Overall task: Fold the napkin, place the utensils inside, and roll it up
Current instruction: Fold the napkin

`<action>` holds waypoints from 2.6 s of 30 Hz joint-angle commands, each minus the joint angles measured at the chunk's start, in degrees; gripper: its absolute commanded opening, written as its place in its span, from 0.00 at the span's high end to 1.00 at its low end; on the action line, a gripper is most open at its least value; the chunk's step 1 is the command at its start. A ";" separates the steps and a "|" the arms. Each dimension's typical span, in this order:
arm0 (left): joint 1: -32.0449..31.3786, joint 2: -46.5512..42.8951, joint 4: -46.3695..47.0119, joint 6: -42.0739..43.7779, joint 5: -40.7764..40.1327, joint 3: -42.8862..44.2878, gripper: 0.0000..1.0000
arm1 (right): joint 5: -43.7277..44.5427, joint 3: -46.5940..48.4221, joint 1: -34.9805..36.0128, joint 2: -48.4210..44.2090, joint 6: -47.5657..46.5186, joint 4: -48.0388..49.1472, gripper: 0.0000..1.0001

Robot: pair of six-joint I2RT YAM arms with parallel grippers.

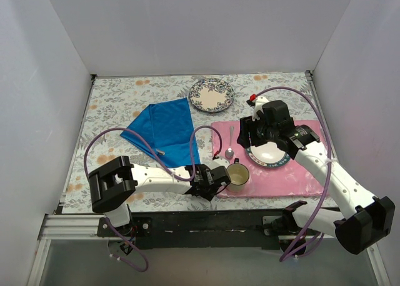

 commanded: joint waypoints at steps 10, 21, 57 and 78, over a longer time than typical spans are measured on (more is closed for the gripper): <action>0.44 0.46 -2.00 -3.14 -8.93 2.26 0.80 | -2.01 -0.42 -0.47 1.27 -0.57 2.47 0.35; 15.70 -17.47 -4.12 -6.31 -2.09 0.69 1.00 | -3.07 0.55 -0.65 2.68 -1.19 3.61 0.35; 78.57 -15.46 11.27 -16.77 32.73 -0.37 1.00 | -9.66 -0.24 -1.00 3.74 -0.75 5.02 0.36; 82.97 -4.74 15.13 -13.17 39.05 4.81 1.00 | -10.72 -0.68 -0.91 4.70 -0.57 5.37 0.36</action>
